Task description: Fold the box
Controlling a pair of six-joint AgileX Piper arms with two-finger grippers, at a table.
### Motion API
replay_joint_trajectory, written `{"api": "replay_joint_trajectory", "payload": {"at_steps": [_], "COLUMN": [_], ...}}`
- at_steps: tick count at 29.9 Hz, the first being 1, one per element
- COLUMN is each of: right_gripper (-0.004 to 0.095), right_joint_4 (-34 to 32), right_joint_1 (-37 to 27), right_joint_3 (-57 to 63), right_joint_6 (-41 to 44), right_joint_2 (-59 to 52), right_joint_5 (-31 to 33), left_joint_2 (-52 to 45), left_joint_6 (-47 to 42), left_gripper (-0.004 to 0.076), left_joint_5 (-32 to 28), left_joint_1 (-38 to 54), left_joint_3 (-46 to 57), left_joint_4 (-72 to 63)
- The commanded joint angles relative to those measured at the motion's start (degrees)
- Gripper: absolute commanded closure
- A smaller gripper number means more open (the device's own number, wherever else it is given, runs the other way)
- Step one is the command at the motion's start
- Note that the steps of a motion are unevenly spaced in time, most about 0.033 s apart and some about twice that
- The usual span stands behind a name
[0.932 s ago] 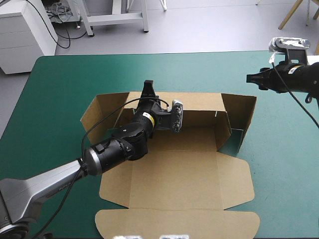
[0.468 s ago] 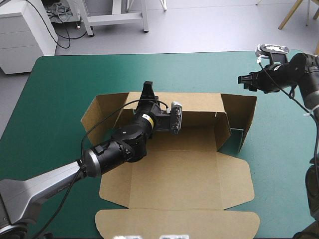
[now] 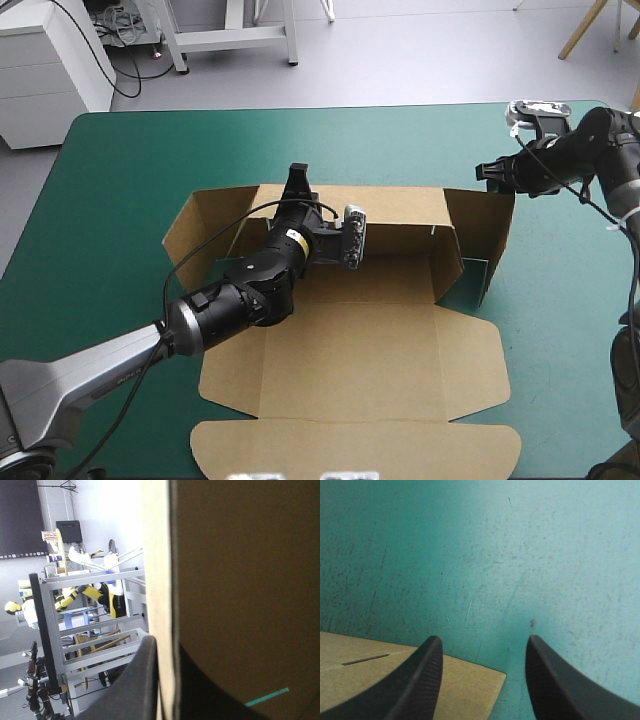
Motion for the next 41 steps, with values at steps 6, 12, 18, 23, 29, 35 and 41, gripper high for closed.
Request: {"api": "replay_joint_trajectory", "payload": {"at_steps": [6, 12, 18, 23, 29, 35, 41], "right_gripper": [0.0450, 0.0450, 0.0450, 0.0450, 0.0450, 0.0450, 0.0450], "right_joint_4": [1.1, 2.7, 4.3, 6.5, 12.2, 18.2, 26.2], "right_joint_1": [-0.7, -0.7, -0.7, -0.7, -0.7, -0.6, -0.5], "right_joint_3": [-1.7, -1.7, 1.5, 8.2, 17.0, 24.7, 34.2], "right_joint_6": [-0.6, -0.6, -1.7, -3.5, -8.1, -14.3, -25.3], "right_joint_2": [-2.4, -3.3, -5.7, -9.6, -15.1, -20.5, -27.2], "right_joint_5": [0.8, 1.9, 1.0, -3.1, -8.0, -12.3, -19.3], "left_joint_2": [-0.6, -0.1, 1.3, 1.5, 1.5, 1.5, 1.5], "left_joint_6": [-0.1, -0.4, -2.1, -2.2, -2.2, -2.2, -2.2], "left_gripper": [0.0734, 0.0734, 0.0734, 0.0734, 0.0734, 0.0734, 0.0734], "left_joint_5": [-3.6, -4.2, -4.2, -4.2, -4.5, -4.6, -5.1], "left_joint_1": [-1.0, -1.0, -1.0, -1.0, -1.0, -1.0, -1.0], "left_joint_3": [-0.3, -0.3, -0.3, -0.3, -0.3, -0.3, -0.3], "left_joint_4": [3.4, 3.1, 3.0, 3.4, 3.5, 3.5, 2.8]}}
